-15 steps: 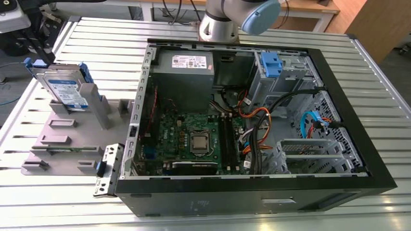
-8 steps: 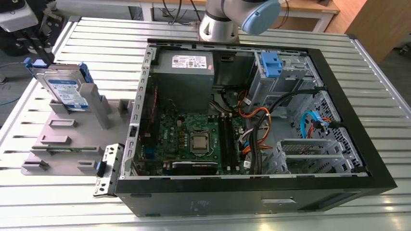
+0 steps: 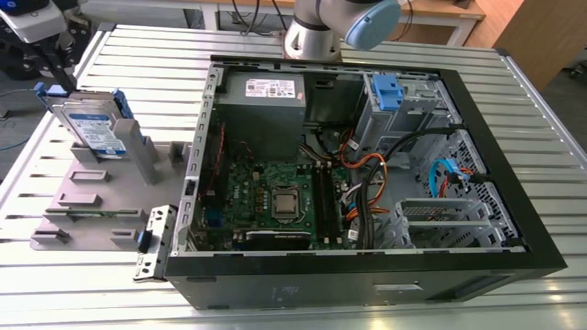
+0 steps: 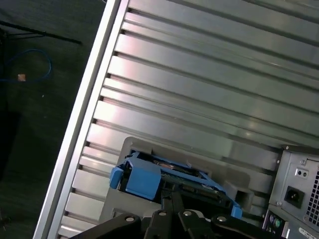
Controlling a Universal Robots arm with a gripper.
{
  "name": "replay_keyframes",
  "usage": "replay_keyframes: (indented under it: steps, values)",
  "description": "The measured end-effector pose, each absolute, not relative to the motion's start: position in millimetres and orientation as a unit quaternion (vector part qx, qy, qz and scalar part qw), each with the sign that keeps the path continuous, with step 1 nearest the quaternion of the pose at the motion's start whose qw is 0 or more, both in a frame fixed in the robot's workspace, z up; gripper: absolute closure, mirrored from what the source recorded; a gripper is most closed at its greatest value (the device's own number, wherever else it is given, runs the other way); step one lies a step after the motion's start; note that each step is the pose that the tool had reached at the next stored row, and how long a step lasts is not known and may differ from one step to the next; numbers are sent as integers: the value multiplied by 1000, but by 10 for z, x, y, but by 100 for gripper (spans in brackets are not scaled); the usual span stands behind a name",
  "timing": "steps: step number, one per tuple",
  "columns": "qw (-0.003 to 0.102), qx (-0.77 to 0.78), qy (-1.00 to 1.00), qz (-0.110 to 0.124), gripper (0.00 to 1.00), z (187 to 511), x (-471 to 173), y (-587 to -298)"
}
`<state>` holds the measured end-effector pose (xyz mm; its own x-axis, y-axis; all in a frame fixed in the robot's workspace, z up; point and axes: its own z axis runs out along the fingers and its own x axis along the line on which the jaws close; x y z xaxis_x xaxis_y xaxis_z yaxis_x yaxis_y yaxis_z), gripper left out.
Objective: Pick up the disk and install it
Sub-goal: 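Pick up the disk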
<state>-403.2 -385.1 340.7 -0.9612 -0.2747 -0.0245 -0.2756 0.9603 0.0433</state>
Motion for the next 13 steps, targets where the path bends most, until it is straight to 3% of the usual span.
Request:
replay_keyframes:
  steps: [13]
  values:
    - [6, -255, 967, 24, 89, 3396, -4032, -3851]
